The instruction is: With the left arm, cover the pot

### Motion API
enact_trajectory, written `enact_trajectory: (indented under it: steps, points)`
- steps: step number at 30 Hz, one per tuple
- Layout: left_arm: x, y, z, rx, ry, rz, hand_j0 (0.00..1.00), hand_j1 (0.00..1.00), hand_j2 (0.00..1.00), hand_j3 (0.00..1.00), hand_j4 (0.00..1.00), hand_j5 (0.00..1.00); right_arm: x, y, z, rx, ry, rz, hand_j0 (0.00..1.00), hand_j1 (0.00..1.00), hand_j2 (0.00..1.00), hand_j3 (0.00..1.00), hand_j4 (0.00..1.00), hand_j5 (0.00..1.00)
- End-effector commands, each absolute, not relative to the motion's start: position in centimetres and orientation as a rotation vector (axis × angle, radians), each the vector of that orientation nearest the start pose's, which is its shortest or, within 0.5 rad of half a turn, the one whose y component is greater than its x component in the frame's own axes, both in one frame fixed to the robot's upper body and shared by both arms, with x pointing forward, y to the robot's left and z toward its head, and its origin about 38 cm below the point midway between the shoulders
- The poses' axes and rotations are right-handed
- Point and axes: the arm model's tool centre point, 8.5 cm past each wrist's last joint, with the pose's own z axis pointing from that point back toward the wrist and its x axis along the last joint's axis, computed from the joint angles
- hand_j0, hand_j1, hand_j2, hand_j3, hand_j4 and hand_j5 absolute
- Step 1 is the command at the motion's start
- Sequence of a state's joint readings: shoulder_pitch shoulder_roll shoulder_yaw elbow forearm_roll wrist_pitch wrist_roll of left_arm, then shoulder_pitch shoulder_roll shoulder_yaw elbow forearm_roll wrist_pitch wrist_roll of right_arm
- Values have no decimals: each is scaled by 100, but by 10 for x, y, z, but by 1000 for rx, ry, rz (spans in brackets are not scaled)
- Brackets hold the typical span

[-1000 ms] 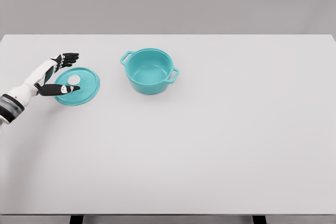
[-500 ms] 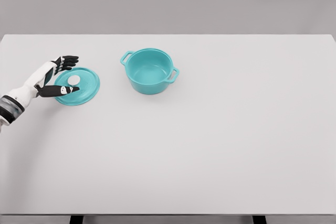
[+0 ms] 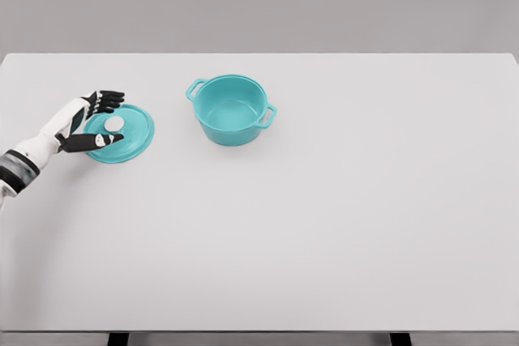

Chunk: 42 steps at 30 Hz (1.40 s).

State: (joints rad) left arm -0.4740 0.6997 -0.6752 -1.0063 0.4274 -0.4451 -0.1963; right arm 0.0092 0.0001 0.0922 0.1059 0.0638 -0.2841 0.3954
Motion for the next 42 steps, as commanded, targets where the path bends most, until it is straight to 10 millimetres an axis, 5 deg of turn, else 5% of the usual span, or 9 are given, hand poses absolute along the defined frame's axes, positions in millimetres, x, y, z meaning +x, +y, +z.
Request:
enact_trajectory:
  steps: [1, 16, 19, 23, 32, 33, 34, 37, 42]
  points:
    - [439, 382, 86, 53, -1519, -779, 70, 70, 70, 70, 70, 70, -19, -237, -253, 329, -127, 192, 100, 100, 100, 100, 100, 100]
    - [437, 383, 83, 54, -1535, -786, 49, 49, 49, 49, 49, 49, -19, -237, -253, 329, -127, 192, 100, 100, 100, 100, 100, 100]
    - [437, 382, 83, 56, -1534, -791, 53, 53, 53, 53, 53, 53, -19, -237, -253, 329, -127, 192, 100, 100, 100, 100, 100, 100]
    - [436, 381, 81, 73, -1522, -822, 71, 71, 71, 71, 71, 71, -19, -237, -253, 329, -127, 192, 100, 100, 100, 100, 100, 100]
    - [440, 380, 84, 209, -1541, -1006, 75, 75, 75, 75, 75, 75, -19, -237, -253, 329, -127, 192, 100, 100, 100, 100, 100, 100]
    - [440, 380, 82, 215, -1547, -1009, 73, 73, 73, 73, 73, 73, -19, -237, -253, 329, -127, 192, 100, 100, 100, 100, 100, 100]
    - [439, 383, 82, 225, -1568, -1003, 47, 47, 47, 47, 47, 47, -19, -237, -253, 329, -127, 192, 100, 100, 100, 100, 100, 100]
    - [438, 389, 75, 247, -1579, -965, 20, 20, 20, 20, 20, 20, -19, -237, -253, 329, -127, 192, 100, 100, 100, 100, 100, 100]
    - [439, 388, 76, 245, -1584, -963, 15, 15, 15, 15, 15, 15, -20, -237, -253, 329, -125, 191, 100, 100, 100, 100, 100, 100]
